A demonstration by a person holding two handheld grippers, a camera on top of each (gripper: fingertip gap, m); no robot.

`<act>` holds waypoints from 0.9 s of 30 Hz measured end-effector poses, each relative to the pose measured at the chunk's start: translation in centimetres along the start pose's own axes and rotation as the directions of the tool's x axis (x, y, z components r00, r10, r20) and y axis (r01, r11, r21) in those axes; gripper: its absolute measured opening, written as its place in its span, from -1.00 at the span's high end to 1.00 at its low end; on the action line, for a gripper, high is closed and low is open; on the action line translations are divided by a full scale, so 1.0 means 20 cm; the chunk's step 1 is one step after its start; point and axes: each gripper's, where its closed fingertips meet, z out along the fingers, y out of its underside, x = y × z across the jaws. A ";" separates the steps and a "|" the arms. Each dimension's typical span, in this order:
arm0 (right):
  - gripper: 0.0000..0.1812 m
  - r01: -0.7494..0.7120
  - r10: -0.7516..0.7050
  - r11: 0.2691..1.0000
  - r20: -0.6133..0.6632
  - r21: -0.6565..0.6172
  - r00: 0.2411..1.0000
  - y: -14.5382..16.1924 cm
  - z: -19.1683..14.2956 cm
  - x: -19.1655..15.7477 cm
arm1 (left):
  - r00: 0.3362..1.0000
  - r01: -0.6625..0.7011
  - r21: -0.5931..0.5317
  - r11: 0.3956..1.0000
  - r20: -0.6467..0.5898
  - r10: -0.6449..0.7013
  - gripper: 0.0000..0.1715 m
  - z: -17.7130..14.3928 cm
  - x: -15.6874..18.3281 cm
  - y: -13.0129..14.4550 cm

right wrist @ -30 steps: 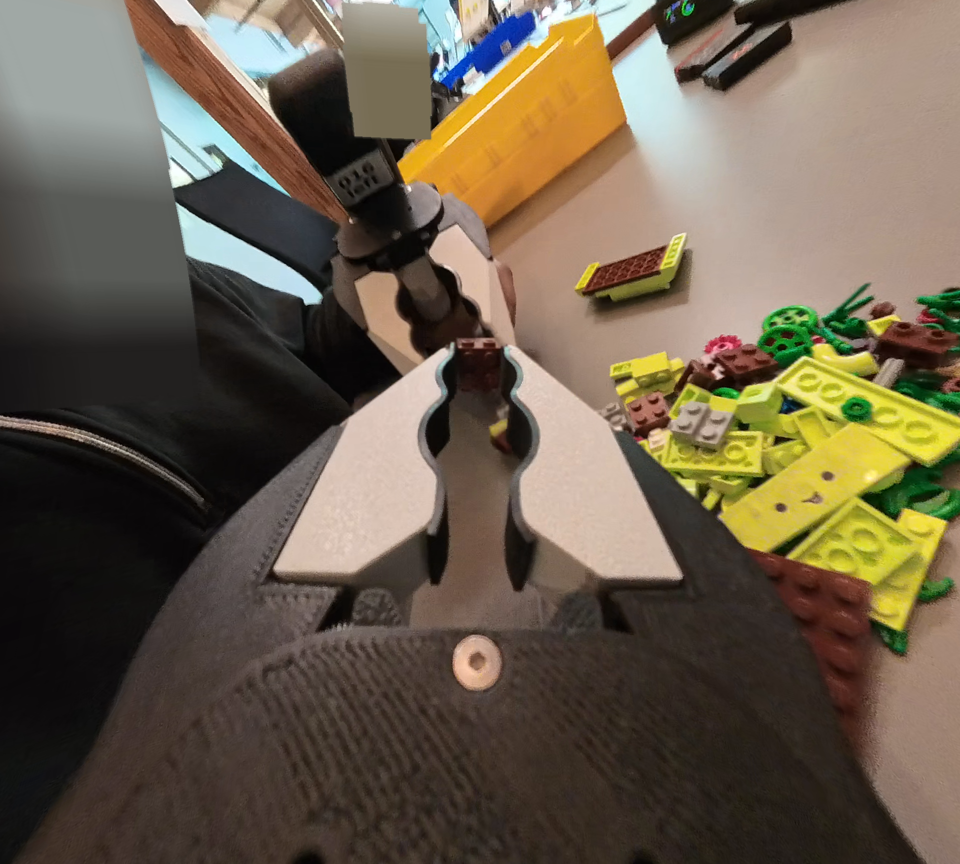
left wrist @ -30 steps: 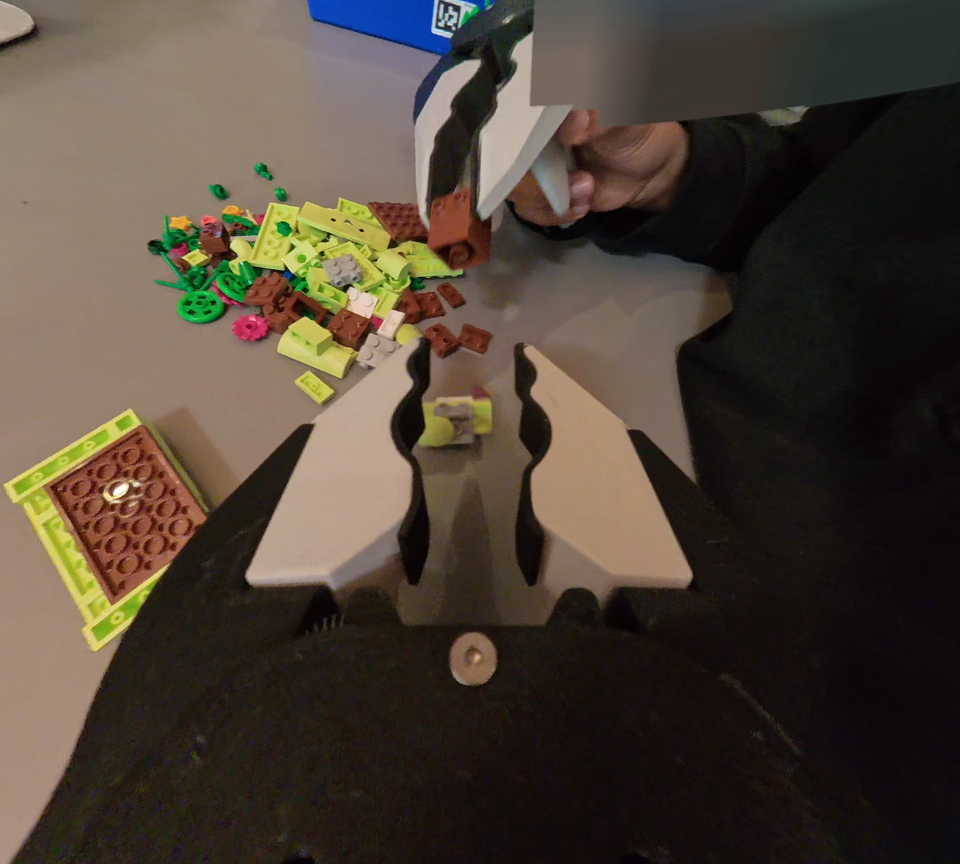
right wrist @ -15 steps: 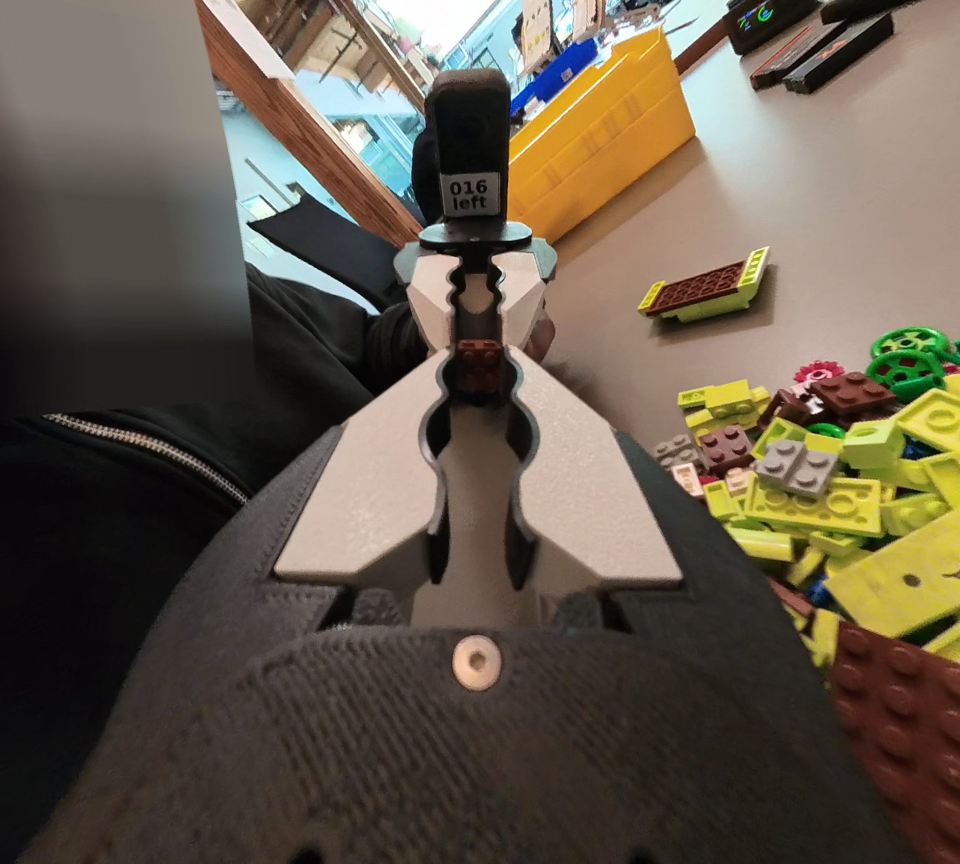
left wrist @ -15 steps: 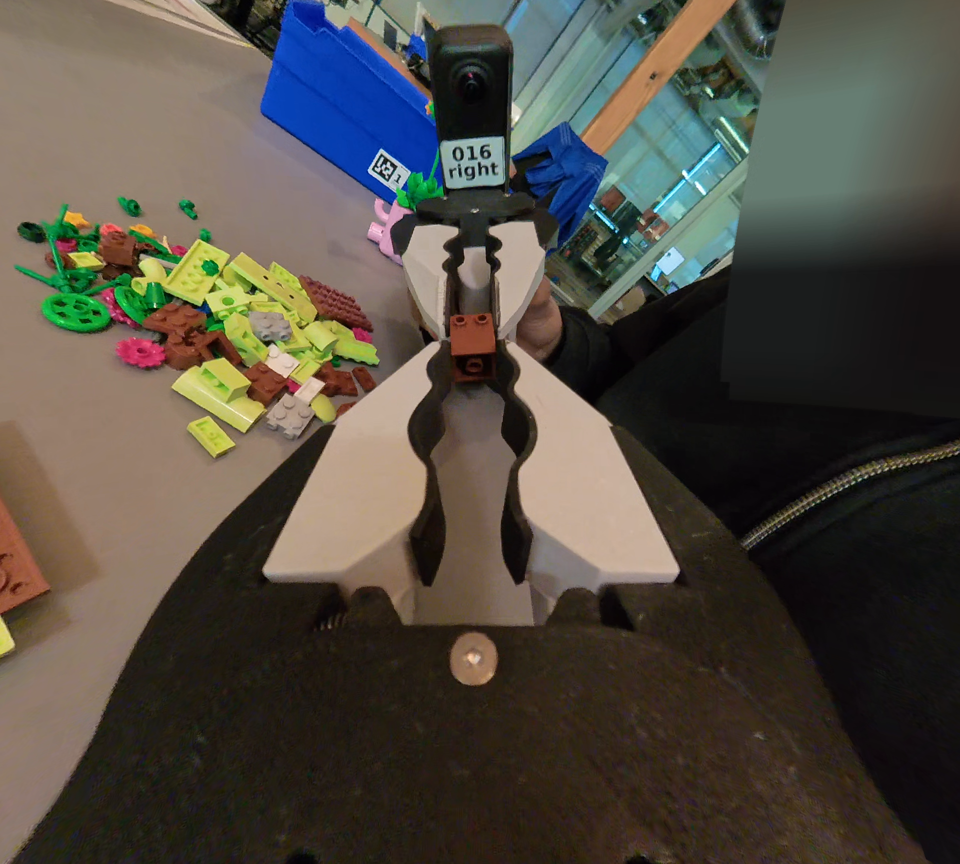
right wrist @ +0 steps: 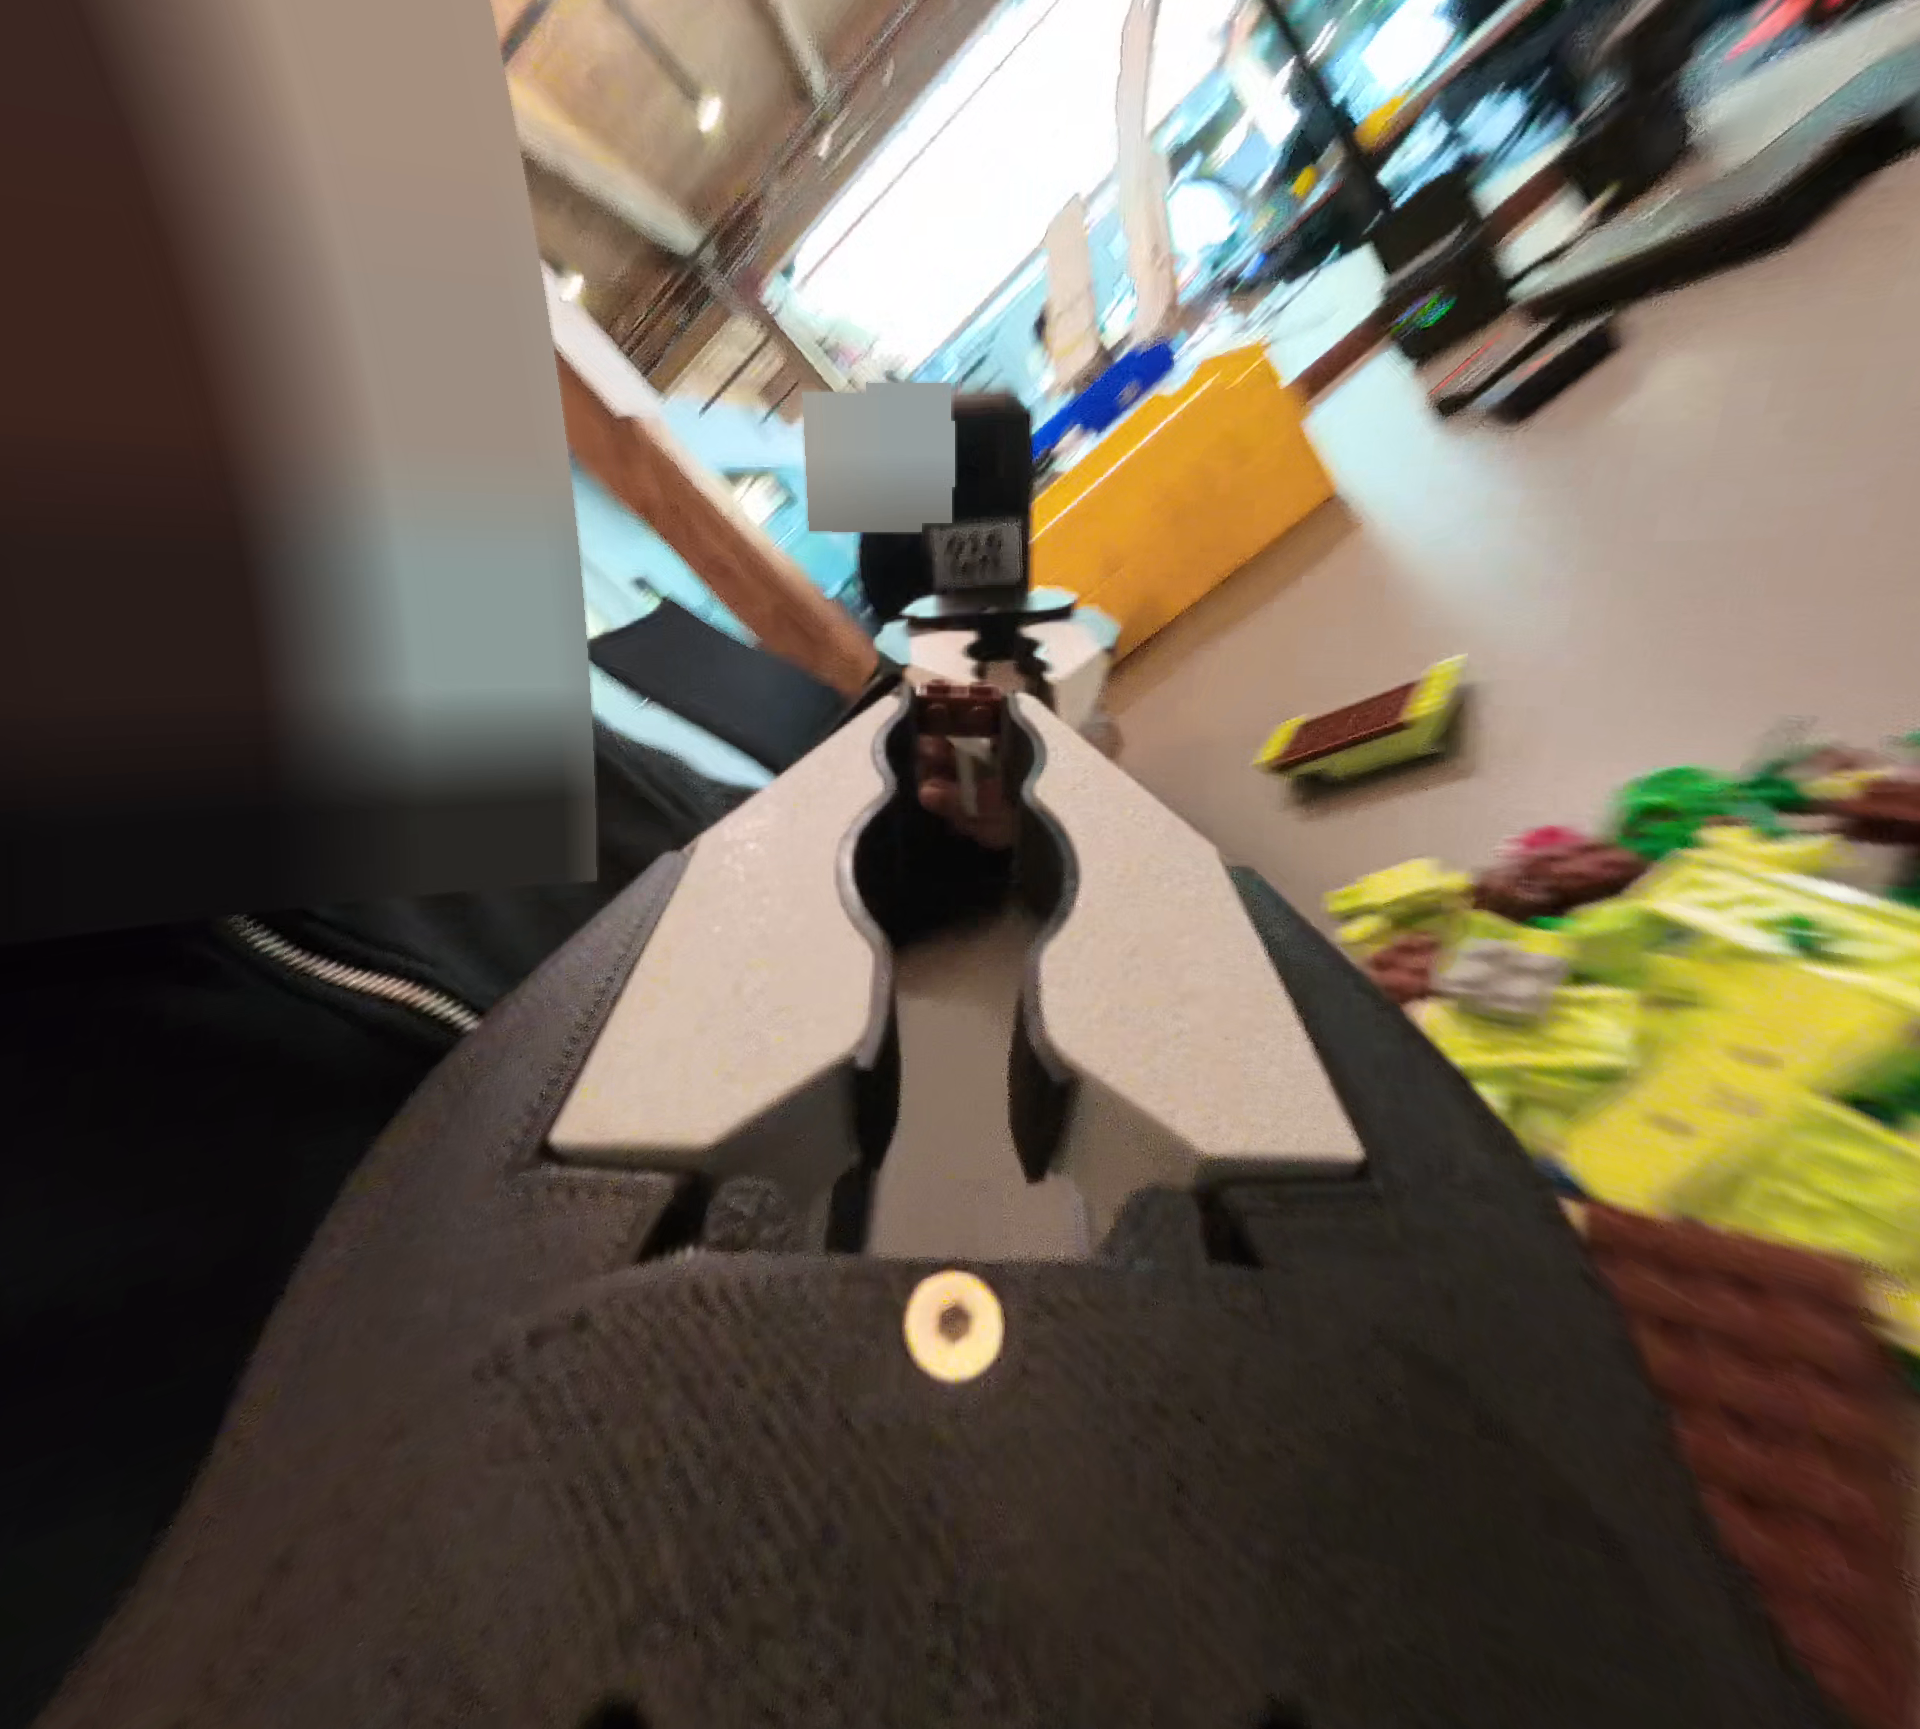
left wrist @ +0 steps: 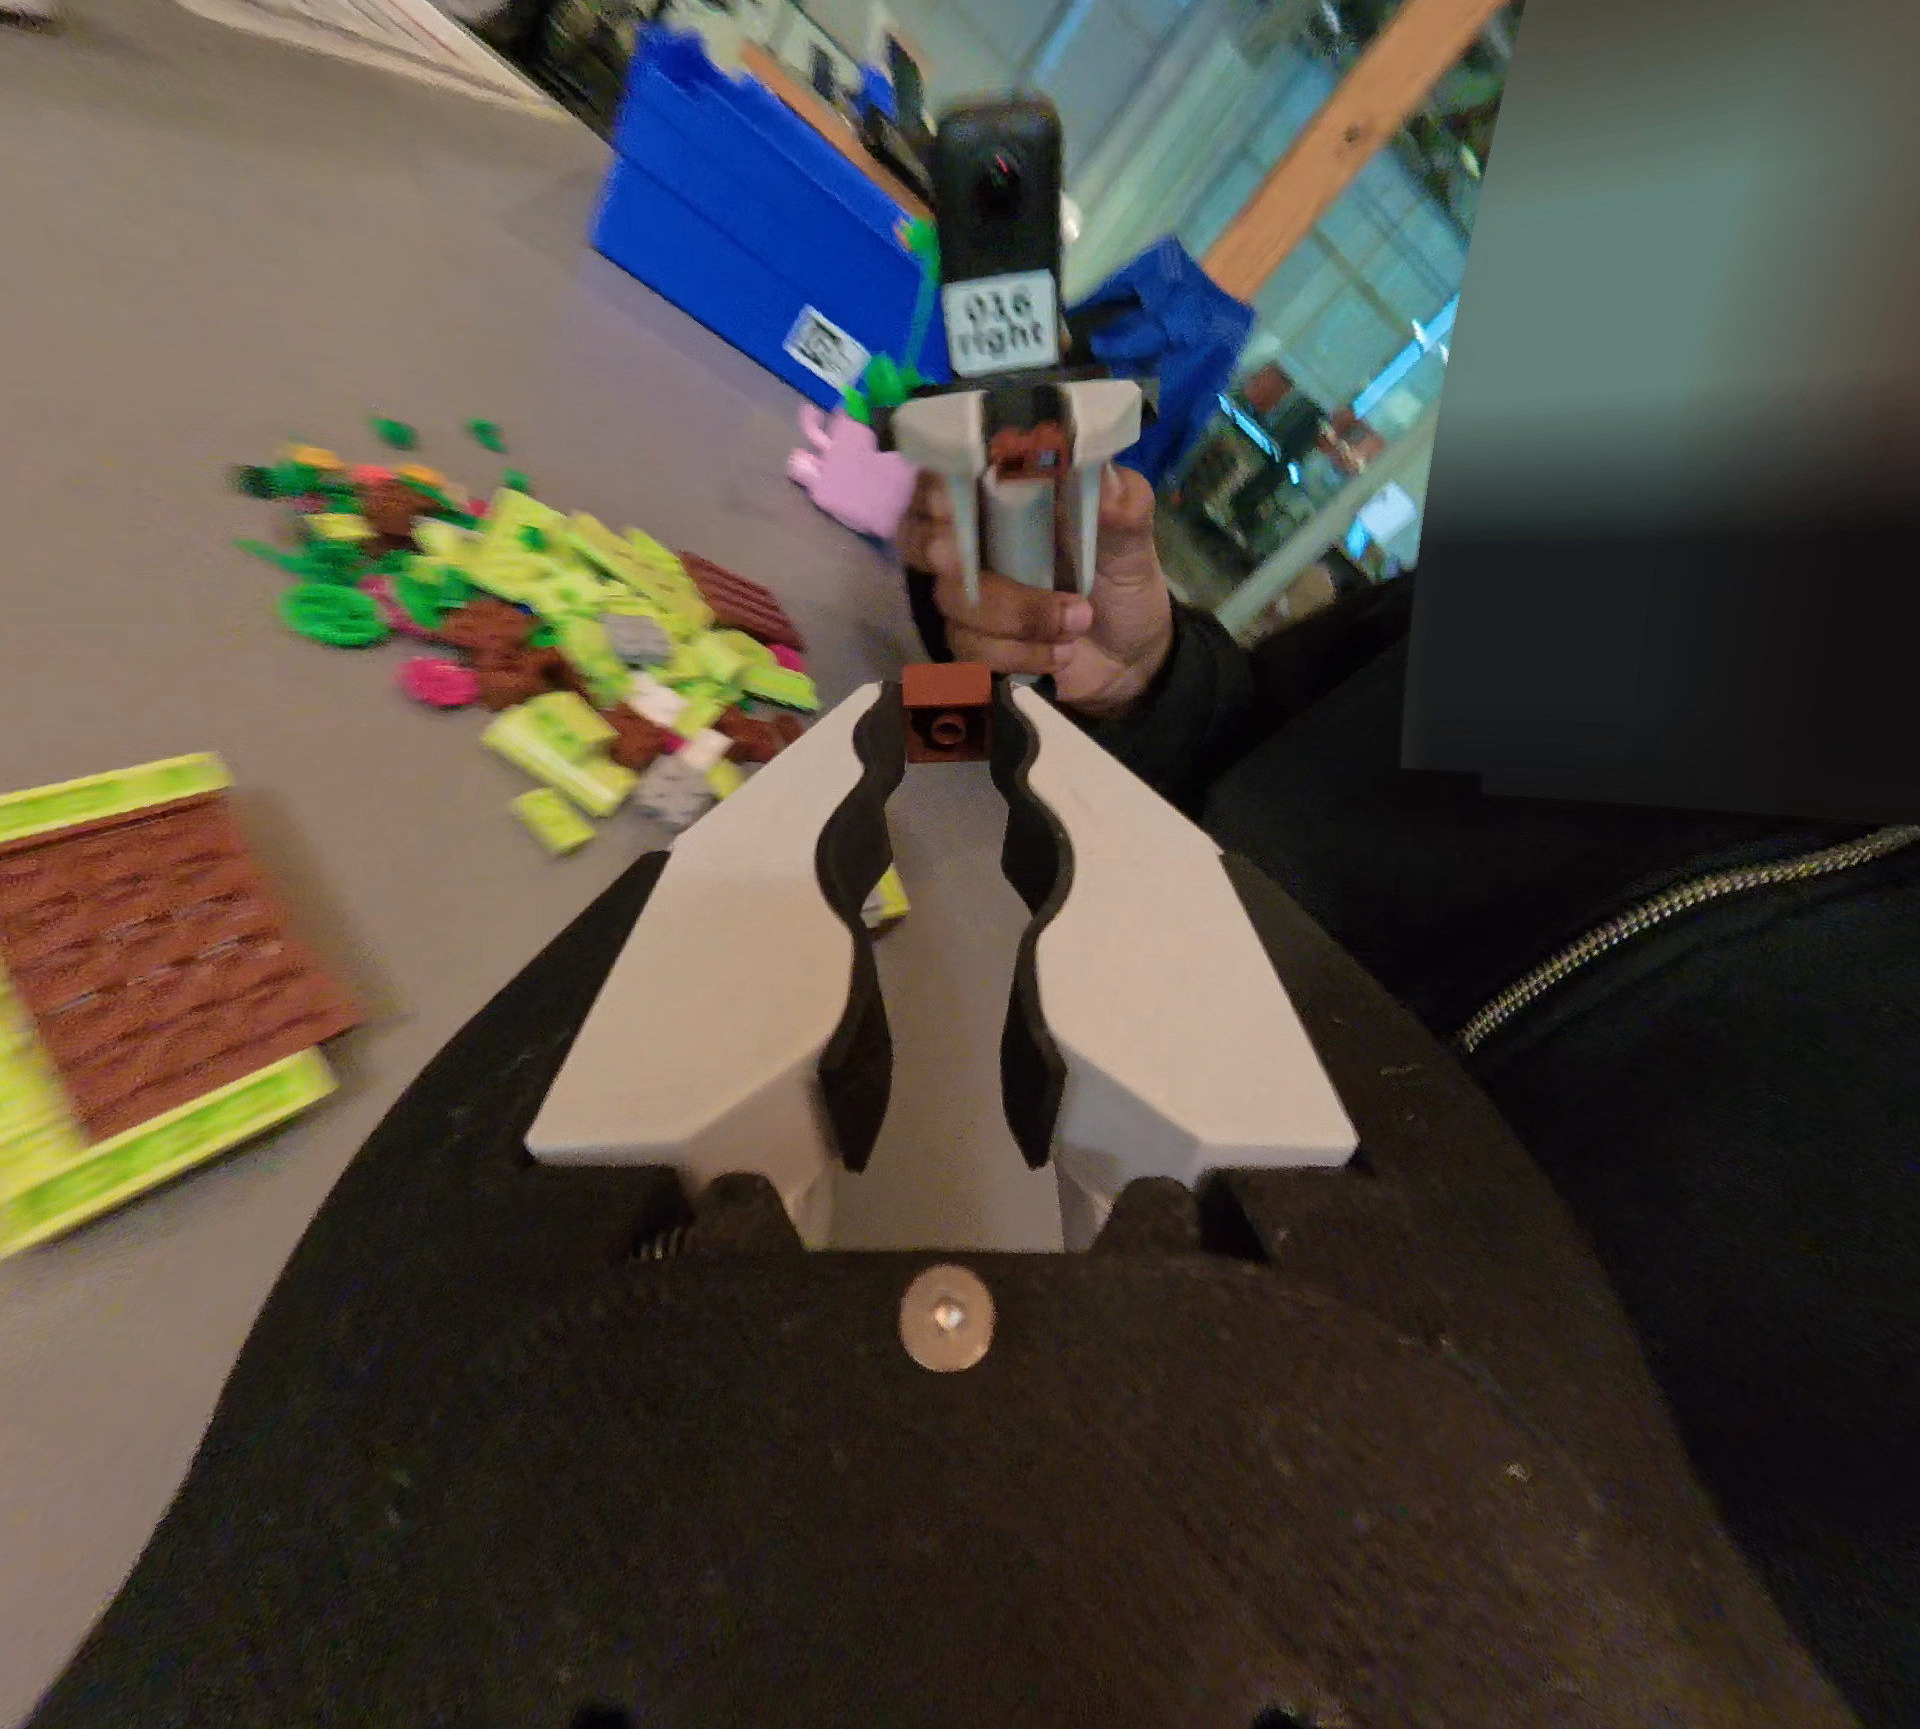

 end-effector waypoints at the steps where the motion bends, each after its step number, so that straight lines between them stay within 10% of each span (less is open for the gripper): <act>1: 0.86 0.034 -0.033 0.999 -0.045 0.028 0.998 -0.04 -0.06 0.03 | 0.999 0.032 0.058 0.998 -0.004 -0.032 0.86 -0.06 -0.03 -0.05; 12: 0.85 0.074 -0.101 0.984 -0.165 -0.161 0.981 0.14 0.02 0.15 | 0.993 0.102 0.150 0.983 -0.076 -0.091 0.86 -0.06 -0.01 -0.12; 19: 0.79 0.299 -0.521 0.838 -0.506 -0.456 0.687 0.13 -0.14 0.45 | 0.989 0.125 0.170 0.977 -0.101 -0.109 0.86 -0.06 0.00 -0.13; 27: 0.51 0.596 -0.675 0.735 -0.260 -0.323 0.691 0.10 0.04 0.12 | 0.980 0.169 0.126 0.978 -0.129 -0.153 0.87 -0.01 0.00 -0.08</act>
